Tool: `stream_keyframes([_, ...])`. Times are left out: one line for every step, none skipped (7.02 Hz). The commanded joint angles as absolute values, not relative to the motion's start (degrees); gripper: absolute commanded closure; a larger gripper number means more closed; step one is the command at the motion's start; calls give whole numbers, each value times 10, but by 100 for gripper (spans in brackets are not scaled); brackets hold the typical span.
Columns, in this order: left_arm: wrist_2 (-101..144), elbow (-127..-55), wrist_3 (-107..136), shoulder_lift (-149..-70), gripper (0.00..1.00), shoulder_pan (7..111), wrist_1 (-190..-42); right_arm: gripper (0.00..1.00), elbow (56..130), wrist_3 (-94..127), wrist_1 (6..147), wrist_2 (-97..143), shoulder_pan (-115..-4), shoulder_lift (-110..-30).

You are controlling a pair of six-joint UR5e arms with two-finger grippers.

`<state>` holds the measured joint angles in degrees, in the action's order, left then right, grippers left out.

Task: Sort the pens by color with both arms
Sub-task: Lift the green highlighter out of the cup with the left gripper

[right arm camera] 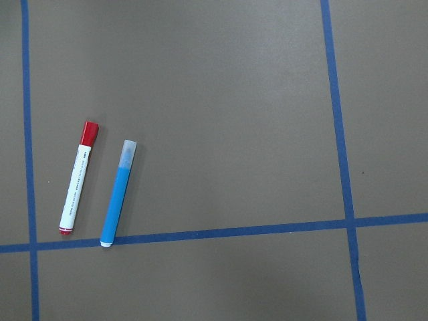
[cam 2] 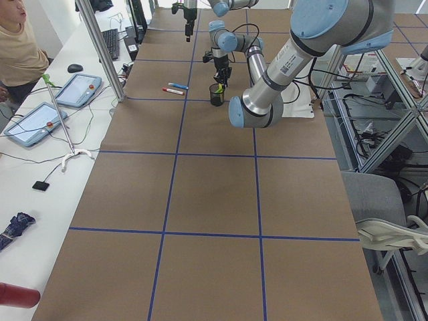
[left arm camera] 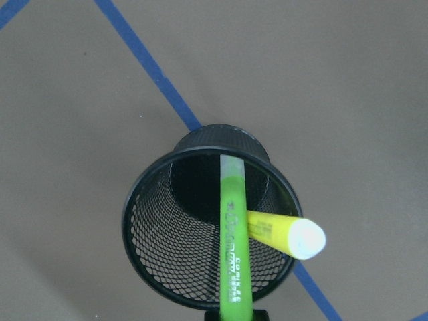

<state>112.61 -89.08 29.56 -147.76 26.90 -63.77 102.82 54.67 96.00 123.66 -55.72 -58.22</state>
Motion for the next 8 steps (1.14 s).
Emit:
stream_keyframes([1128,-940,295,-1470,100,271,-622,1,1029,547,961,1237,-557,-582])
stream_keyframes([1128,-975,295,-1464,100,275,-598,1,1029,547,961,1236,-557,-582])
stream_keyframes([1128,-1010,295,-1463,100,285,-569,1,1029,547,960,1236,-557,-581])
stream_keyframes([1129,-1042,295,-1462,100,294,-544,1,1029,548,960,1235,-556,-580])
stream_keyframes([1131,-1068,298,-1456,100,308,-537,1,1030,550,960,1235,-556,-579])
stream_keyframes([1136,-1077,345,-1446,100,315,-544,1,1029,550,960,1234,-556,-580])
stream_keyframes([1132,-1071,394,-1443,100,327,-581,1,1029,550,960,1234,-556,-581])
stream_keyframes([1130,-1069,415,-1421,100,339,-627,1,1029,547,962,1235,-557,-581])
